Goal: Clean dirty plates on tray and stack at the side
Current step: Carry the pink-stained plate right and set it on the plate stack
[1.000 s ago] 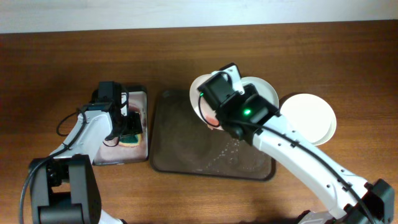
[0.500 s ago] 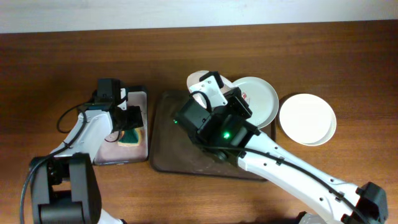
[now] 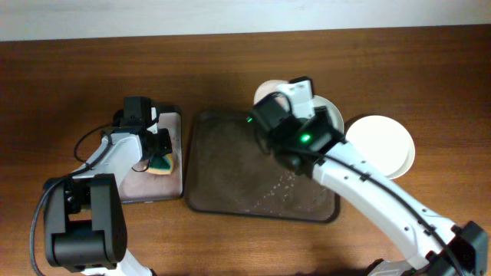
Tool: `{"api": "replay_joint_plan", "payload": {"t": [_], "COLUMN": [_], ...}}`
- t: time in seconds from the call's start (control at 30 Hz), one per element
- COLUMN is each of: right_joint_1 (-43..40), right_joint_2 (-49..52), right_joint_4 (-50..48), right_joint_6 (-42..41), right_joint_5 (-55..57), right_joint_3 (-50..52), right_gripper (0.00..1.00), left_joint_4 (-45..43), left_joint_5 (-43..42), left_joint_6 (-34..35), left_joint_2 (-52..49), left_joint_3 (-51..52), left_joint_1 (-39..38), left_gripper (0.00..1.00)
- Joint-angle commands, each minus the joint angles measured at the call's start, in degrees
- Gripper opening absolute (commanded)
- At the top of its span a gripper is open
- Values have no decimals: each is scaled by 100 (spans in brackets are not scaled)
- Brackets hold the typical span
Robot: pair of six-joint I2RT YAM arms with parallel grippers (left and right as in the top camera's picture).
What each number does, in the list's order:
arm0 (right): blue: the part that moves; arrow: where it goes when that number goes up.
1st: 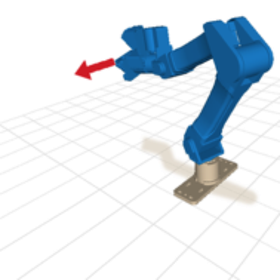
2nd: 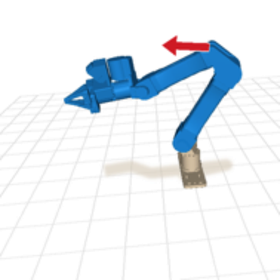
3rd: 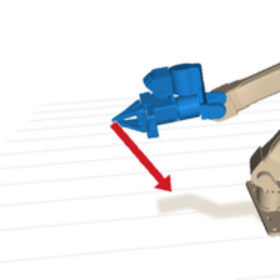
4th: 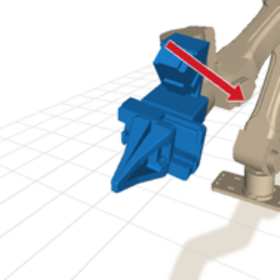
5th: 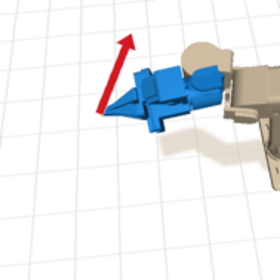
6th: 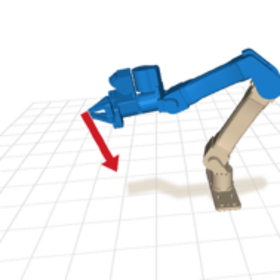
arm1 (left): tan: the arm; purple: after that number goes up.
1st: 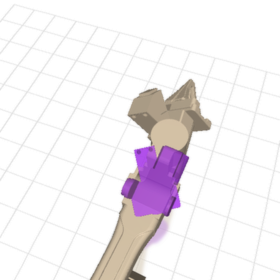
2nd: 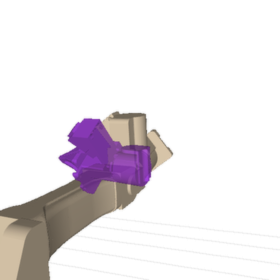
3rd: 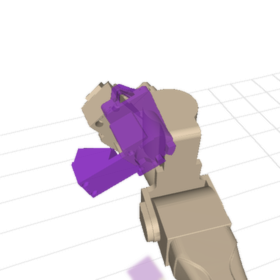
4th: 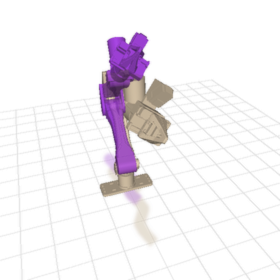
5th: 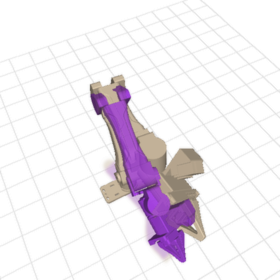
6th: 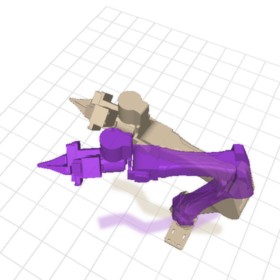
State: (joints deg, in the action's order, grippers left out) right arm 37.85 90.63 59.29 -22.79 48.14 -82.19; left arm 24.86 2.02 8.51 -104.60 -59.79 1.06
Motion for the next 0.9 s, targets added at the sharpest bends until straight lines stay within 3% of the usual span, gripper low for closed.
{"api": "replay_joint_plan", "payload": {"t": [0.0,0.13,0.17,0.2,0.23,0.27,0.37,0.53,0.67,0.8,0.87], "right_joint_1": [-850,-1969,-2310,-2658,-2940,-3263,-4113,-5171,-5825,-6039,-6039], "right_joint_2": [-520,-796,-837,-855,-855,-852,-839,-745,-614,-531,-487], "right_joint_4": [79,260,339,407,448,496,577,743,756,754,743], "right_joint_6": [-326,-323,-326,-323,-319,-291,-17,-11,2,35,199], "right_joint_5": [-1163,-2074,-2304,-2551,-2761,-3016,-3700,-3773,-4168,-4238,-4236], "right_joint_3": [-50,-50,-50,-50,-50,-48,-42,-35,61,273,358], "right_gripper": [4,4,4,4,4,4,4,4,4,4,4], "left_joint_4": [-155,-125,-83,-11,111,251,868,1727,1762,1766,1770], "left_joint_5": [107,105,103,98,83,79,57,-52,-133,-116,-116], "left_joint_6": [-50,-50,-50,-50,-50,-50,-48,-46,-48,-48,-48], "left_joint_2": [-72,-50,-37,-20,-7,0,2,2,-2,-9,-9], "left_joint_3": [-103,-179,-229,-291,-356,-400,-428,-411,-291,-280,-282], "left_joint_1": [24,24,24,24,24,24,22,17,11,13,13], "left_gripper": [0,0,21,51,69,78,76,75,72,47,19]}}
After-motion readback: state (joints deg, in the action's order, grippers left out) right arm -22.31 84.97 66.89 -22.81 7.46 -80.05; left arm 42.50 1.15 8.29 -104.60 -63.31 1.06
